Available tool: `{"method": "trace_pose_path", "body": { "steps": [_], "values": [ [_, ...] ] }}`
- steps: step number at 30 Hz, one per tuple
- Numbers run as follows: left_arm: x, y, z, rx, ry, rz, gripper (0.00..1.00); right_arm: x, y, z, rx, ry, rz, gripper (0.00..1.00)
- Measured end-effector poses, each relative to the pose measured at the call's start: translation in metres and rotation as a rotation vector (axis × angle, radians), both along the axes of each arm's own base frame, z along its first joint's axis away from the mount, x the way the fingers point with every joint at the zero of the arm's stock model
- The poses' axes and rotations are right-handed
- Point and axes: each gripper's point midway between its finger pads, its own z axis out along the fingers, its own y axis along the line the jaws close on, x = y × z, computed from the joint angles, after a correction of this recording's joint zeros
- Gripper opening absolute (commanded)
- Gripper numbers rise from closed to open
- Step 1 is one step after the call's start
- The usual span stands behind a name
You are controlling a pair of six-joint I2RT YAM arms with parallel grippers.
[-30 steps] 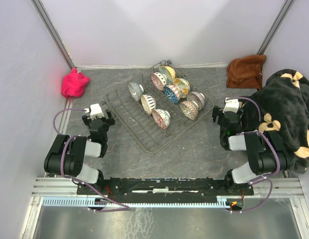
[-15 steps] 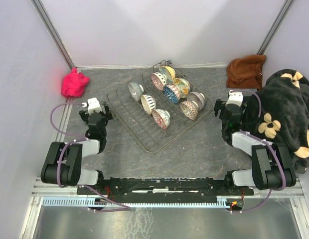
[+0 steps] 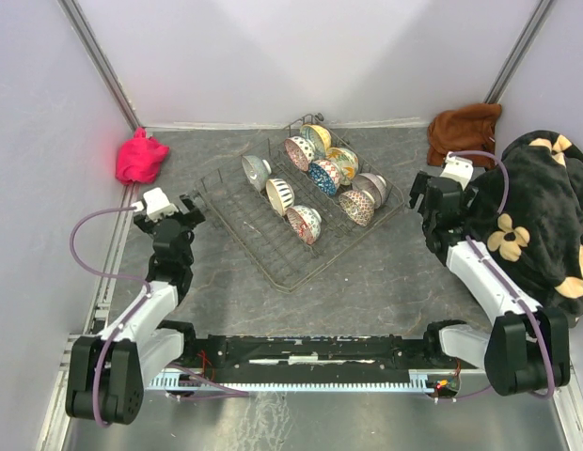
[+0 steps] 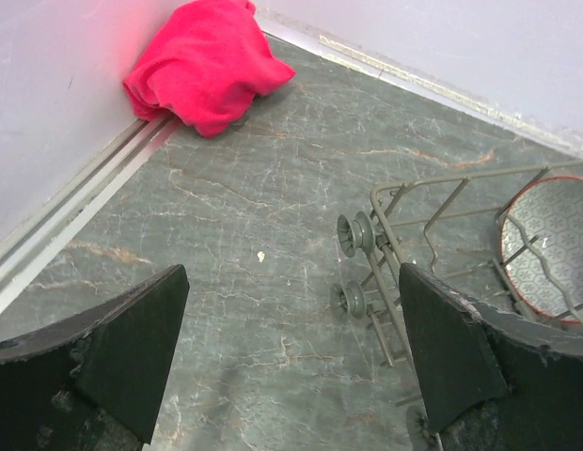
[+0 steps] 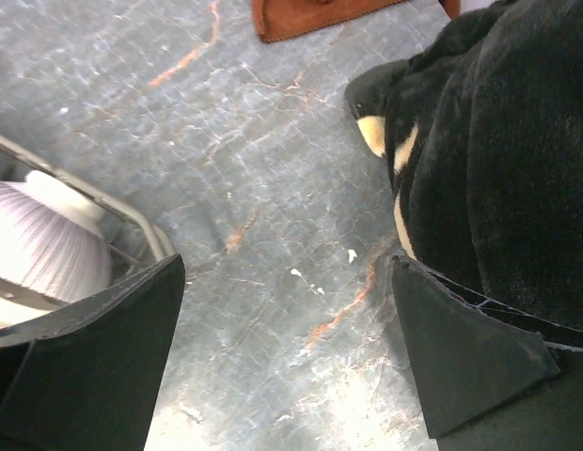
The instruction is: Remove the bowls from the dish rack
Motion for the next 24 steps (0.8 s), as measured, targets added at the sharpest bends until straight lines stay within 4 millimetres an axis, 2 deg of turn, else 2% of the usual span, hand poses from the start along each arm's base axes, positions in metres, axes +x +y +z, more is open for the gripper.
{"method": "trace_pose_path", "body": {
  "steps": [2,6,12,15,20,24],
  "values": [
    [-0.005,0.001,0.003,-0.041,-0.014,0.015,0.99,0.002,0.006,0.012,0.027,-0.014,0.024,0.99],
    [-0.012,-0.001,0.012,-0.124,-0.031,0.027,0.99,-0.001,0.023,0.020,0.088,-0.029,0.113,1.00],
    [-0.009,-0.018,0.041,-0.195,-0.055,-0.054,0.99,-0.005,0.054,0.039,0.205,-0.084,0.253,1.00],
    [-0.016,-0.026,0.049,-0.220,-0.072,-0.103,0.99,-0.008,0.066,0.051,0.264,-0.124,0.298,0.99],
    [-0.029,-0.035,0.075,-0.266,-0.156,-0.161,0.99,-0.013,0.084,0.070,0.329,-0.176,0.385,0.99],
    [-0.032,-0.047,0.078,-0.298,-0.156,-0.226,0.99,-0.016,0.100,0.073,0.372,-0.159,0.461,1.00]
  ]
}}
